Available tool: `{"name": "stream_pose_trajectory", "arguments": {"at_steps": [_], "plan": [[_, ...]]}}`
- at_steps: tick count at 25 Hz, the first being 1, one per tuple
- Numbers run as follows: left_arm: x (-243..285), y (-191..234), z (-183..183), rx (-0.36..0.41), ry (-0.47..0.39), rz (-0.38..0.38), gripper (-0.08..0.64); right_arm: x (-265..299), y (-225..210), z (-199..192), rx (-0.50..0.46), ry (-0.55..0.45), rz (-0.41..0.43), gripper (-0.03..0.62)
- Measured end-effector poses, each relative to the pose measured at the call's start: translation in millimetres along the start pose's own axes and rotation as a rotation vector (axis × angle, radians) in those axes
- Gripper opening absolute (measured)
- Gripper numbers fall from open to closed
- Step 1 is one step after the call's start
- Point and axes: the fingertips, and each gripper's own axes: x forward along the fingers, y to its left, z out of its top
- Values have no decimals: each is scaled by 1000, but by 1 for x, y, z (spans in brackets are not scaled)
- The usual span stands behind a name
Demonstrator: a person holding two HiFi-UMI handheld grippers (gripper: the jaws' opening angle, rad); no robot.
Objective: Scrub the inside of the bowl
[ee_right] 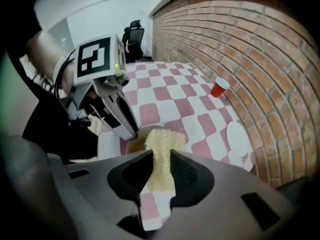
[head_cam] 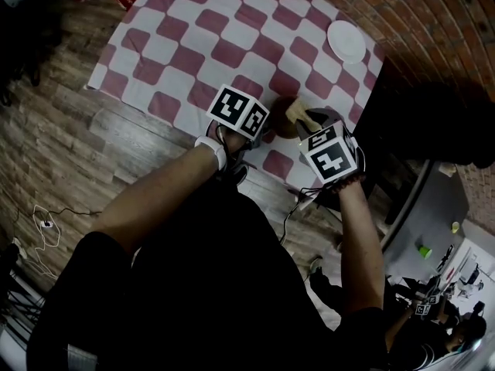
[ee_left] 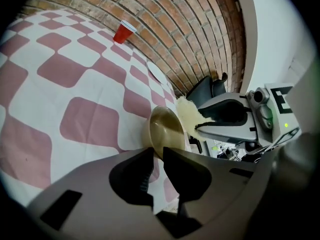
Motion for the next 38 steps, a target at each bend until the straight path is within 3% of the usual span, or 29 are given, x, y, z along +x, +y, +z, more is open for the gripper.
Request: {"name": "stream_pose_trajectory", "arguments": {"at_steps": [2,4,7,11,13,18,20,23,28,31,34,38], "plan": [[1,0,2,-3,-4,-5,52,-6,-3,-5,-137,59,-72,120],[2,-1,5,-3,-5,-3,54,-5,7,-11,-252,121,-77,120],[4,-2,7,7,-1,8,54,4,31,-21,-372,202,-38,120],[5,-3,7,21,-3,9,54,20,42,-34,-477,284,-54,120],[8,-1,3,32,6,22,63,26,45,-35,-446,281,-36,120],[18,3,-1,22,5,41,75,34,51,-34,-189,216,70,120],[18,3,3,28,-4,48,67,33,51,-35,-144,202,77,120],[16,1,8,81,-14,82,41,31,45,-40,-200,230,12,120],[10,-6,13,136,-8,112,41,21,23,-38,-381,264,-217,120],[9,-12,11,103,56,63,43,20,26,-36,-399,236,-221,120],[10,-11,2,55,118,19,46,24,37,-38,-244,197,-110,120],[10,1,-6,-44,84,19,62,26,45,-38,-9,164,1,120]]}}
